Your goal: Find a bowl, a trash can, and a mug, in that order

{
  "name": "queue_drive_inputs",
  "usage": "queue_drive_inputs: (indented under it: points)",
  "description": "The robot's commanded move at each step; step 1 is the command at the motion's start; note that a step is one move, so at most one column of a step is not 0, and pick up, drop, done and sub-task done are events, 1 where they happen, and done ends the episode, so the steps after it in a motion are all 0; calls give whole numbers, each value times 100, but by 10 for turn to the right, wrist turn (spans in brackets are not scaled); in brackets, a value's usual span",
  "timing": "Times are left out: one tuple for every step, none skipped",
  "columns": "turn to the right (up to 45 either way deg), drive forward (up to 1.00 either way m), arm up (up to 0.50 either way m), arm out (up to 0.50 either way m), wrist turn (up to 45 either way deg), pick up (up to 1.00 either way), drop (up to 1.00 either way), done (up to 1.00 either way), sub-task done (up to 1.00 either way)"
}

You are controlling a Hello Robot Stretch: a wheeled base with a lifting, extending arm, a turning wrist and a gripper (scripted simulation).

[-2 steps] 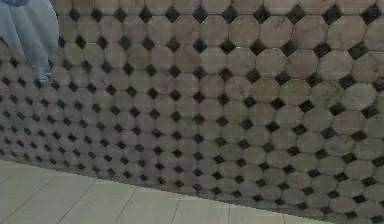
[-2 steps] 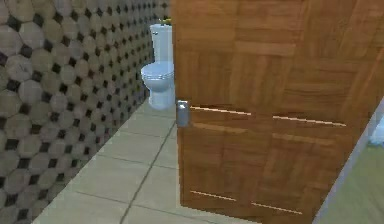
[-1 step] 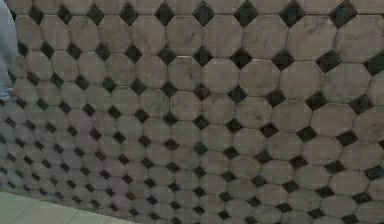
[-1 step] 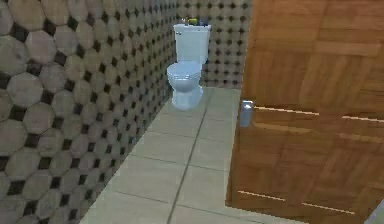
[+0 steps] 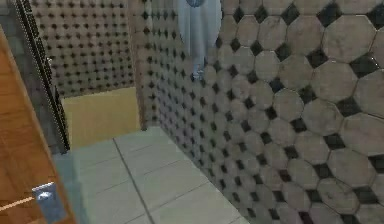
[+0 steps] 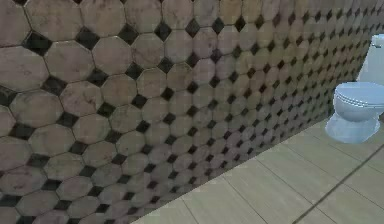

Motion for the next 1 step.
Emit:
queue_drive_inputs:
  points:
    - [0, 65, 0, 0, 0, 0, 0, 0, 0]
